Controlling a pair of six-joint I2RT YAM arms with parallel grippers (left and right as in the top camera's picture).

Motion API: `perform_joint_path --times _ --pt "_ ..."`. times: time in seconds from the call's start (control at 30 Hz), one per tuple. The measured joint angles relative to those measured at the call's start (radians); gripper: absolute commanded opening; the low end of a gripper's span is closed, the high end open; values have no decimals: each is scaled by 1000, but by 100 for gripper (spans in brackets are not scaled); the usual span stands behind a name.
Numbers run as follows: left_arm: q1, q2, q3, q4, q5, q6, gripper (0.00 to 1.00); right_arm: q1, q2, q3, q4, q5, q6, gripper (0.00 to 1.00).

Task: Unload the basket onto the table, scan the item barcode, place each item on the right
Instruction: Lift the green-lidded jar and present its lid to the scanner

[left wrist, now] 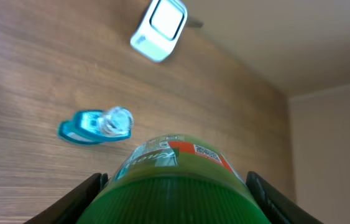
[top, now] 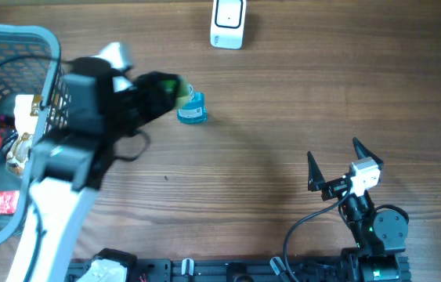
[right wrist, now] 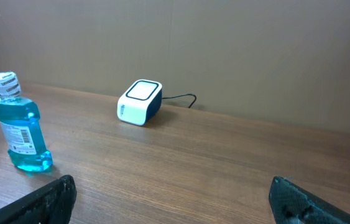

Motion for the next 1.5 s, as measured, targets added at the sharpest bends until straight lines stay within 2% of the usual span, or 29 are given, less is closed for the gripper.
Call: perform_joint_path --times 0.1,0.2,0.33,0.6,0.67,0.73,0.83,0.9,1.0,1.2,1.23,1.3,1.37,1.5 --pt "-169 150 -2 74 -114 -82 60 0 0 0 0 0 0 100" --pt "-294 288 -2 161 -162 -145 60 0 0 0 0 0 0 100" --pt "-410 422 -2 200 -219 -243 61 0 0 0 0 0 0 100" --pt "-485 478 -3 190 -379 -536 63 0 0 0 0 0 0 100" --pt "-490 479 -3 136 -415 -668 62 0 0 0 0 0 0 100" --pt "-491 488 -3 87 -445 -800 57 0 0 0 0 0 0 100" --pt "-492 549 -3 87 -457 -922 59 0 0 0 0 0 0 100" --pt "-496 611 -3 90 -460 -986 61 0 0 0 0 0 0 100" --pt "-497 688 -3 112 -460 -1019 61 0 0 0 0 0 0 100" --pt "-497 734 -1 122 -460 -1181 73 0 0 0 0 0 0 100" --pt "-497 735 -1 121 -447 -1222 84 0 0 0 0 0 0 100" --pt "-497 741 -1 122 -430 -1270 98 0 0 0 0 0 0 100" --pt "-497 747 -1 127 -408 -1324 100 0 0 0 0 0 0 100" --pt "-497 748 -1 176 -374 -1350 100 0 0 0 0 0 0 100"
